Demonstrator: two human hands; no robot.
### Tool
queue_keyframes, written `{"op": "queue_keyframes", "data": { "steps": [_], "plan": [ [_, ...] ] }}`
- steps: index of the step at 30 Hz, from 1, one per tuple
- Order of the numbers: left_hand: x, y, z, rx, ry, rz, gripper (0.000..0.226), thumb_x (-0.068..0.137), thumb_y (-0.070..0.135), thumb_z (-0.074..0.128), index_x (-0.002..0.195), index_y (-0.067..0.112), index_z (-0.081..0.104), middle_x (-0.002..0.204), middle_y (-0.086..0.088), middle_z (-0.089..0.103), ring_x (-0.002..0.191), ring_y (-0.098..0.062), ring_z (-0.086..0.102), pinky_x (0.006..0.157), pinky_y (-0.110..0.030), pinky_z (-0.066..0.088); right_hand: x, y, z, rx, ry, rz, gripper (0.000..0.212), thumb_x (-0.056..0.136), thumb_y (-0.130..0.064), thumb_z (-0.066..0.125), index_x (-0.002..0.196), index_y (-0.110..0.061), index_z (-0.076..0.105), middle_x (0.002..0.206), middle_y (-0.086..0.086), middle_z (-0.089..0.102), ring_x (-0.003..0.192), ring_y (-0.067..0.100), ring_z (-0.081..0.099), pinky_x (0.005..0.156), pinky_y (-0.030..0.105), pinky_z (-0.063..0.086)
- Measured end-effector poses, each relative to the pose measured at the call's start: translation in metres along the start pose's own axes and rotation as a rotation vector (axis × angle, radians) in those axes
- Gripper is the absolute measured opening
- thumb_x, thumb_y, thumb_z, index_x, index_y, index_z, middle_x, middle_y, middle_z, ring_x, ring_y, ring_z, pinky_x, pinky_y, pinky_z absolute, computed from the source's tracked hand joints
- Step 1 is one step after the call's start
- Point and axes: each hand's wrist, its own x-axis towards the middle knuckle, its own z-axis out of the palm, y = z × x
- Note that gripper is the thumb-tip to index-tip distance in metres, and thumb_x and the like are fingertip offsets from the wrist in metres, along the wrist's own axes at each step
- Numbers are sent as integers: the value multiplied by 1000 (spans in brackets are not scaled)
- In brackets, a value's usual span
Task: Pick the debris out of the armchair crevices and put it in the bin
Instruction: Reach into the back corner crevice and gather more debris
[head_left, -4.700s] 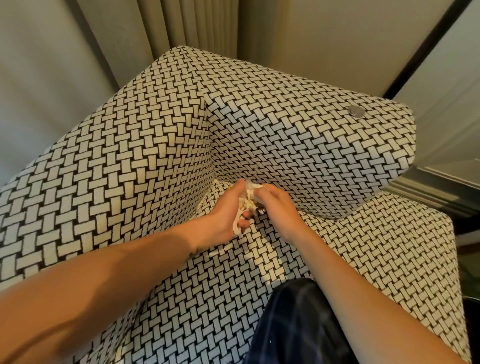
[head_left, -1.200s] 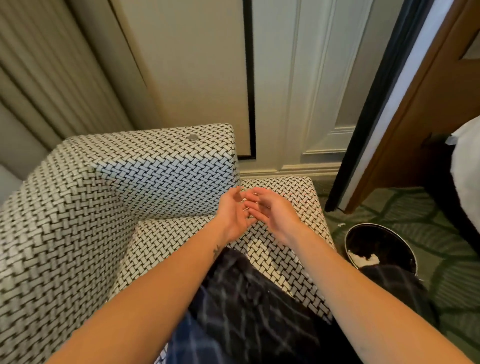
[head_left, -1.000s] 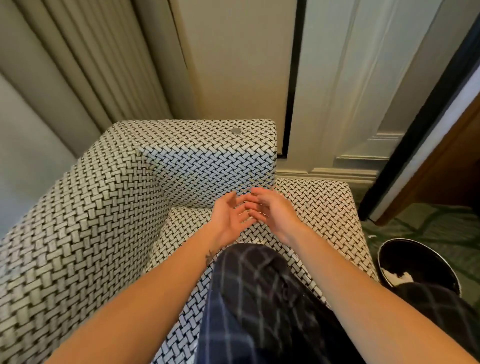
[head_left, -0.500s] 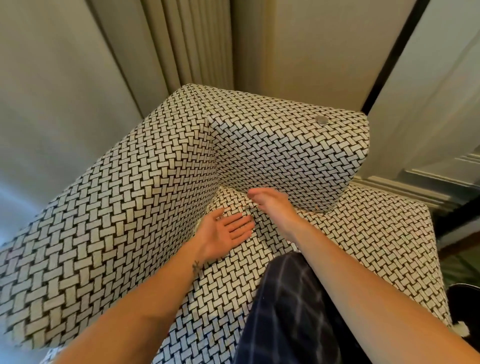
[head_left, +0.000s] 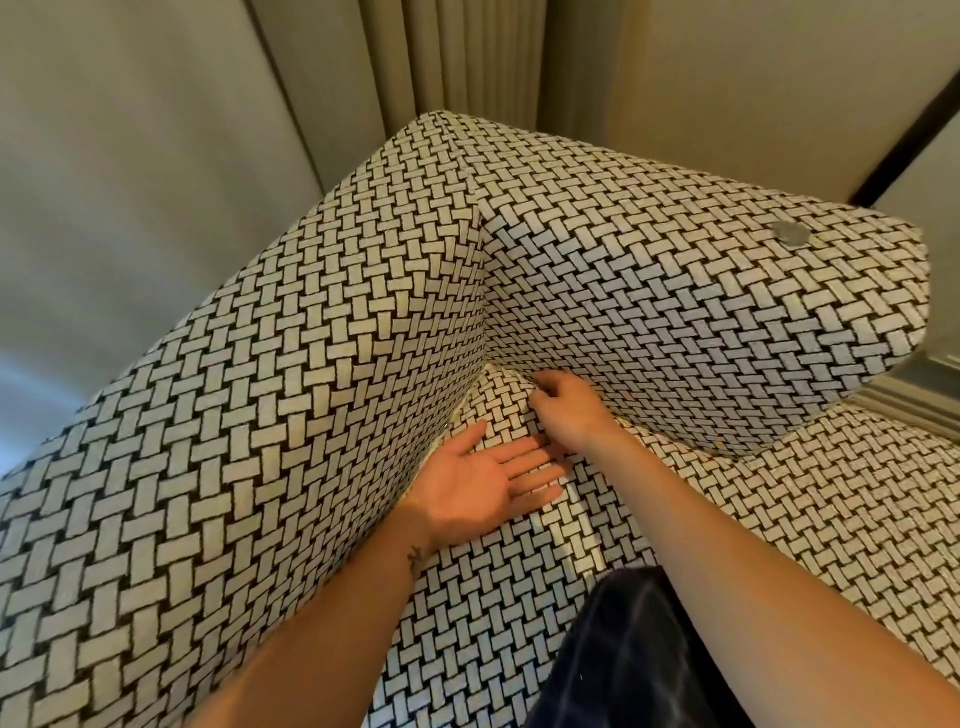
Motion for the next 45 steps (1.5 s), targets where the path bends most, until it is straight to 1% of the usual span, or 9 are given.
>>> {"op": "queue_keyframes", "data": {
  "steps": [5, 9, 18, 23, 30, 34, 38, 41, 45],
  "plan": [
    [8, 5, -1, 9, -4, -28, 83, 97, 51, 42, 155, -6, 25, 158, -32, 31, 148, -45, 29, 124, -57, 16, 21, 2, 2, -111, -69, 53, 51, 103, -26, 48, 152, -13, 43, 135, 9, 63, 99, 15, 55, 93, 28, 43],
    [9, 4, -3, 15, -29, -16, 84, 97, 51, 40, 152, -11, 29, 155, -35, 34, 144, -48, 35, 120, -60, 25, 32, 1, 2, -128, -116, 101, 50, 100, -31, 48, 146, -12, 49, 139, 10, 59, 123, 27, 57, 106, 38, 45],
    [12, 2, -7, 142, -92, 34, 82, 102, 56, 34, 148, -11, 35, 151, -36, 40, 144, -47, 37, 124, -57, 17, 58, -12, 15, -96, -124, 247, 54, 101, -45, 47, 133, -3, 56, 127, 13, 61, 117, 30, 57, 97, 36, 44],
    [13, 3, -7, 191, -43, 45, 83, 101, 60, 34, 139, -11, 52, 149, -32, 45, 140, -44, 44, 122, -55, 25, 66, -16, 27, -57, -27, 282, 57, 90, -62, 57, 113, -10, 66, 125, 11, 68, 121, 32, 60, 111, 48, 42],
    [11, 2, -7, 135, -144, 23, 84, 102, 59, 31, 142, -14, 42, 145, -37, 47, 141, -48, 41, 124, -55, 17, 60, -3, 23, 35, -54, 222, 55, 92, -54, 62, 128, -13, 65, 129, 7, 68, 123, 28, 60, 112, 47, 41],
    [11, 3, -8, 103, -111, 27, 84, 103, 59, 31, 154, -7, 28, 155, -35, 34, 148, -46, 30, 124, -56, 17, 66, -8, 27, 31, -108, 284, 56, 86, -59, 59, 120, -15, 65, 126, 6, 67, 123, 29, 58, 112, 48, 40],
    [13, 4, -6, 114, -59, 18, 82, 101, 57, 37, 148, -10, 41, 153, -33, 38, 140, -46, 43, 122, -56, 24, 77, -16, 28, 25, -125, 351, 58, 85, -60, 61, 120, -14, 61, 135, 11, 62, 129, 33, 53, 115, 48, 36],
    [13, 4, -6, 97, -35, 7, 84, 100, 57, 38, 151, -10, 34, 157, -34, 32, 148, -47, 30, 125, -57, 15, 79, -12, 20, 55, -208, 314, 64, 97, -48, 62, 146, -9, 49, 151, 11, 50, 139, 32, 46, 116, 42, 36],
    [11, 3, -8, 90, -90, 1, 86, 102, 60, 30, 154, -9, 28, 161, -34, 22, 153, -46, 16, 126, -55, 4, 76, -4, 14, 18, -245, 246, 64, 98, -47, 61, 153, -20, 42, 157, 7, 45, 143, 27, 42, 118, 40, 32]
  ]
}}
